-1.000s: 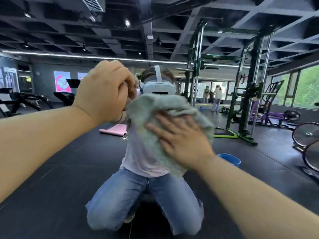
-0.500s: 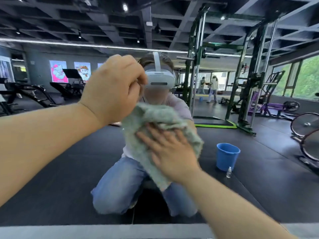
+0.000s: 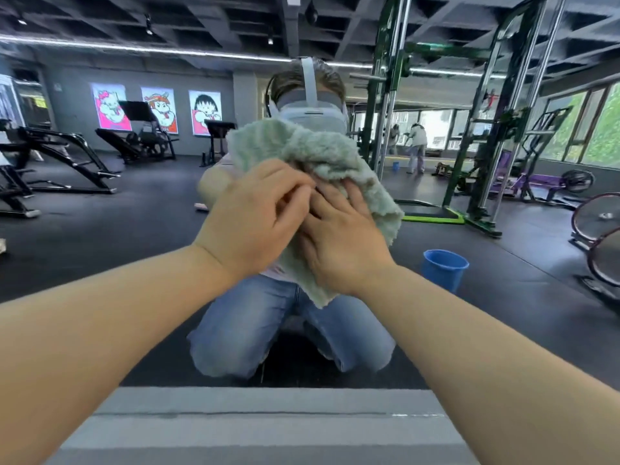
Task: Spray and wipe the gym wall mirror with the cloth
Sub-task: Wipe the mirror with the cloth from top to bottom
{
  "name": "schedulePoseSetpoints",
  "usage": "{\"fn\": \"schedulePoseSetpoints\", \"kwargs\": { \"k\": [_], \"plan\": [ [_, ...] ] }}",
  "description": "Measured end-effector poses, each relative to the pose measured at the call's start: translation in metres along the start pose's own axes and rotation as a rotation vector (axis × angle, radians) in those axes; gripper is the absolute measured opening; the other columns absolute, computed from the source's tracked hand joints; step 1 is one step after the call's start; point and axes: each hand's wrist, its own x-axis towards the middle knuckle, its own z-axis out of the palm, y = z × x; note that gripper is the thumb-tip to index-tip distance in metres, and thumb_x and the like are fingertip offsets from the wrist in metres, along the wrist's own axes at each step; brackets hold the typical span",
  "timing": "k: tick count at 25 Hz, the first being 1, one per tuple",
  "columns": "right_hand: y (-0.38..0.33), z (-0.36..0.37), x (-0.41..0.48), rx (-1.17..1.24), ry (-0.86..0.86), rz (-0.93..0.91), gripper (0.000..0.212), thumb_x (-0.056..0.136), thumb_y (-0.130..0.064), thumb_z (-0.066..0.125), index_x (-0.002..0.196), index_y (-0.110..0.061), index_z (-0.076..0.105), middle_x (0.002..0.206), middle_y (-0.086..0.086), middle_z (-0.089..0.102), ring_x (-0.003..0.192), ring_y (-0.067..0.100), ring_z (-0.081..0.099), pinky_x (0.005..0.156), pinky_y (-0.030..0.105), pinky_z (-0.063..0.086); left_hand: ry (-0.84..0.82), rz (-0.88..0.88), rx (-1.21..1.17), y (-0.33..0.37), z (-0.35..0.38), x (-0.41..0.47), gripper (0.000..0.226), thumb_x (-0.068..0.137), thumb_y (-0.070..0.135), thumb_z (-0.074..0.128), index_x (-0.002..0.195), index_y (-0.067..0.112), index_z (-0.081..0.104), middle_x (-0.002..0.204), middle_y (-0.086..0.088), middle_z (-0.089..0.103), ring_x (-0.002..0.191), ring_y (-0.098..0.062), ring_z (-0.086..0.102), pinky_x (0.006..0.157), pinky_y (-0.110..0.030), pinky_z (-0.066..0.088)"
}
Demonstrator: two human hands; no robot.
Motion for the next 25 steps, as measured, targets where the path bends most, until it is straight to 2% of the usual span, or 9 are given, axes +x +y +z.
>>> {"fn": "schedulePoseSetpoints", "kwargs": {
  "k": [4, 7, 10, 14, 18, 20, 22, 23, 25],
  "plan": [
    [0.026, -0.038, -0.031, 0.066, -0.142, -0.087, 0.043, 0.091, -0.030, 0.039, 0.123, -0.020, 0.065, 0.148, 0.009, 0.044, 0.142, 0.027, 0.029, 0.119, 0.042, 0.012, 0.056, -0.116, -0.005, 0.020, 0.048, 0.020, 0.034, 0.089, 0.040, 0.053, 0.093, 0.009, 0.064, 0.090, -0.001, 0.050, 0.083, -0.013, 0.047, 0.076, -0.021, 0.038],
    [0.052, -0.062, -0.060, 0.096, 0.059, 0.035, 0.039, 0.089, -0.016, 0.044, 0.121, -0.012, 0.066, 0.142, 0.008, 0.051, 0.136, 0.029, 0.042, 0.112, 0.049, 0.032, 0.221, -0.223, 0.146, 0.022, 0.061, 0.045, 0.035, 0.084, 0.044, 0.061, 0.097, 0.011, 0.057, 0.102, -0.007, 0.051, 0.095, -0.023, 0.047, 0.084, -0.032, 0.038],
    [0.070, -0.067, -0.090, 0.147, 0.275, 0.340, 0.036, 0.089, -0.011, 0.043, 0.117, -0.010, 0.065, 0.137, 0.006, 0.055, 0.127, 0.028, 0.048, 0.107, 0.044, 0.036, 0.266, -0.184, 0.374, 0.026, 0.079, 0.052, 0.042, 0.093, 0.032, 0.050, 0.130, 0.012, 0.053, 0.145, -0.019, 0.039, 0.127, -0.034, 0.037, 0.106, -0.043, 0.028],
    [0.101, -0.075, -0.106, 0.139, 0.421, 0.603, 0.037, 0.092, -0.015, 0.036, 0.119, -0.011, 0.060, 0.136, 0.004, 0.053, 0.124, 0.023, 0.044, 0.108, 0.031, 0.029, 0.052, 0.065, 0.580, 0.059, 0.129, 0.088, 0.063, 0.098, 0.038, 0.023, 0.154, 0.011, 0.012, 0.162, -0.011, 0.007, 0.148, -0.034, 0.003, 0.118, -0.044, -0.007],
    [0.116, -0.081, -0.095, 0.171, 0.562, 0.811, 0.038, 0.090, -0.006, 0.034, 0.118, -0.013, 0.059, 0.126, 0.003, 0.058, 0.118, 0.023, 0.047, 0.101, 0.026, 0.032, -0.222, 0.581, 0.631, 0.061, 0.143, 0.051, 0.055, 0.097, 0.028, 0.040, 0.147, 0.003, 0.037, 0.155, -0.014, 0.031, 0.140, -0.028, 0.032, 0.117, -0.046, 0.017],
    [0.101, -0.071, -0.093, 0.300, 0.623, 0.852, 0.037, 0.082, 0.000, 0.035, 0.104, -0.016, 0.060, 0.105, 0.001, 0.060, 0.101, 0.021, 0.053, 0.090, 0.019, 0.037, -0.338, 0.667, 0.702, 0.028, 0.116, -0.014, 0.057, 0.093, 0.025, 0.043, 0.143, -0.001, 0.041, 0.149, -0.018, 0.038, 0.130, -0.032, 0.041, 0.116, -0.043, 0.014],
    [0.074, -0.057, -0.098, 0.484, 0.651, 0.880, 0.039, 0.078, 0.004, 0.036, 0.095, -0.026, 0.055, 0.093, -0.001, 0.060, 0.086, 0.015, 0.054, 0.080, 0.012, 0.039, -0.303, 0.489, 0.678, -0.010, 0.069, -0.038, 0.069, 0.090, 0.033, 0.041, 0.150, 0.004, 0.026, 0.148, -0.018, 0.037, 0.116, -0.035, 0.052, 0.105, -0.043, 0.034],
    [0.063, -0.052, -0.100, 0.552, 0.663, 0.917, 0.041, 0.079, 0.005, 0.036, 0.091, -0.031, 0.053, 0.088, -0.002, 0.060, 0.082, 0.013, 0.055, 0.077, 0.012, 0.040, -0.243, 0.388, 0.651, -0.019, 0.049, -0.023, 0.071, 0.090, 0.037, 0.040, 0.151, 0.005, 0.023, 0.149, -0.021, 0.035, 0.104, -0.038, 0.059, 0.086, -0.044, 0.047],
    [0.052, -0.043, -0.103, 0.641, 0.668, 1.034, 0.046, 0.081, 0.008, 0.035, 0.083, -0.034, 0.052, 0.076, -0.004, 0.059, 0.076, 0.011, 0.055, 0.071, 0.016, 0.043, -0.148, 0.189, 0.643, -0.006, 0.035, 0.031, 0.067, 0.093, 0.039, 0.038, 0.149, 0.005, 0.025, 0.154, -0.025, 0.024, 0.084, -0.043, 0.064, 0.055, -0.039, 0.049]
  ]
}}
